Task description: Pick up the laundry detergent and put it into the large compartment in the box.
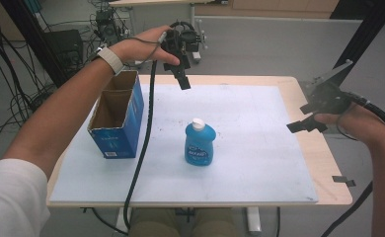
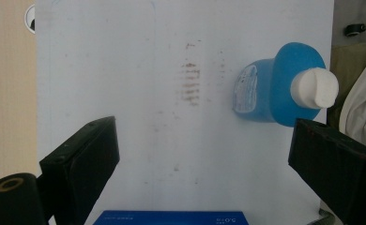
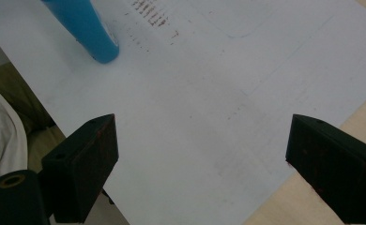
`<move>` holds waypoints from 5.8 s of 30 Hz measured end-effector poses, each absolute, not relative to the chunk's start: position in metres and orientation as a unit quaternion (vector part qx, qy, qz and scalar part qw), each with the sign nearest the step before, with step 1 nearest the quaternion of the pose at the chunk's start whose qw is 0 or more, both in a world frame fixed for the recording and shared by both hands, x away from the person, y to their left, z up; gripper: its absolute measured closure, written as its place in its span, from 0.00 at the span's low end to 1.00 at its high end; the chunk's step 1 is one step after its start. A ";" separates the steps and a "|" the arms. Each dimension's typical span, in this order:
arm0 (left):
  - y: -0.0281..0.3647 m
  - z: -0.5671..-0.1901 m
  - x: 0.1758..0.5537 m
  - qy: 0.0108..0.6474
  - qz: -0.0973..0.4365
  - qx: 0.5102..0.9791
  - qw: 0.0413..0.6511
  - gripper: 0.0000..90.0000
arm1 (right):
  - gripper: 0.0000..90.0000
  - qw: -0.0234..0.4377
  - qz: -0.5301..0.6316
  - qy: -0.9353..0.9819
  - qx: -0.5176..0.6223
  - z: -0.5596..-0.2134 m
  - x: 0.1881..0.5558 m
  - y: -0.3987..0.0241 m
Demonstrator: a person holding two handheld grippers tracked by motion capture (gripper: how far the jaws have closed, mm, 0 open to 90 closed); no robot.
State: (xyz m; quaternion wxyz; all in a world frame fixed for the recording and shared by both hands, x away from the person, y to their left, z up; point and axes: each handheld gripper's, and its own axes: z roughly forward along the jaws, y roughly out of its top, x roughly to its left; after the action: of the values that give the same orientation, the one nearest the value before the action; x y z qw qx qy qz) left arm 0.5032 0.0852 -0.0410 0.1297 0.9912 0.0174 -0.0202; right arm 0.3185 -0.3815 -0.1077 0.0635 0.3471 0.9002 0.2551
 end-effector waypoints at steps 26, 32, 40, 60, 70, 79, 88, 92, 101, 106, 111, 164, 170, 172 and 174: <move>0.086 -0.036 0.499 0.020 -0.019 0.991 0.130 0.11 | 0.11 0.064 0.256 0.901 0.346 -0.108 0.315 -0.381; 0.085 -0.036 0.498 0.019 -0.019 0.991 0.128 0.10 | 0.11 0.065 0.257 0.901 0.344 -0.106 0.315 -0.380; 0.081 -0.035 0.495 0.013 -0.020 0.992 0.123 0.10 | 0.11 0.065 0.256 0.901 0.345 -0.107 0.314 -0.381; 0.079 -0.028 0.484 -0.012 -0.028 0.991 0.128 0.09 | 0.11 0.061 0.257 0.901 0.344 -0.112 0.314 -0.382; 0.073 -0.026 0.475 -0.033 -0.027 0.992 0.122 0.09 | 0.11 0.061 0.258 0.900 0.346 -0.113 0.311 -0.384; 0.070 -0.025 0.471 -0.046 -0.026 0.991 0.120 0.09 | 0.11 0.059 0.259 0.899 0.347 -0.115 0.310 -0.385; 0.066 -0.026 0.467 -0.065 -0.027 0.990 0.120 0.08 | 0.11 0.060 0.258 0.898 0.350 -0.113 0.307 -0.387; 0.063 -0.028 0.463 -0.074 -0.027 0.990 0.116 0.08 | 0.11 0.060 0.258 0.898 0.351 -0.114 0.307 -0.387; 0.061 -0.029 0.459 -0.088 -0.027 0.989 0.115 0.08 | 0.11 0.059 0.257 0.898 0.352 -0.114 0.306 -0.387; 0.059 -0.030 0.457 -0.096 -0.026 0.988 0.115 0.08 | 0.11 0.060 0.258 0.898 0.352 -0.114 0.305 -0.387; 0.057 -0.033 0.454 -0.103 -0.027 0.988 0.113 0.08 | 0.11 0.060 0.258 0.897 0.353 -0.114 0.305 -0.387; 0.025 -0.080 0.426 -0.132 -0.035 0.986 0.091 0.07 | 0.11 0.055 0.264 0.895 0.356 -0.125 0.301 -0.391; 0.026 -0.082 0.426 -0.132 -0.035 0.986 0.095 0.07 | 0.11 0.055 0.264 0.895 0.355 -0.125 0.302 -0.391; 0.026 -0.083 0.426 -0.131 -0.035 0.986 0.096 0.07 | 0.11 0.056 0.264 0.896 0.354 -0.125 0.302 -0.390; 0.026 -0.083 0.426 -0.131 -0.035 0.986 0.096 0.07 | 0.11 0.056 0.264 0.895 0.354 -0.125 0.302 -0.390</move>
State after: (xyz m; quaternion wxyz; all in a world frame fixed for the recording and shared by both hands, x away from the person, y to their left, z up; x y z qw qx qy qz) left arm 0.4260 0.0258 -0.0829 0.0959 0.9861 -0.1308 -0.0348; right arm 0.3019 -0.3904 -0.1246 0.0560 0.3540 0.8954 0.2643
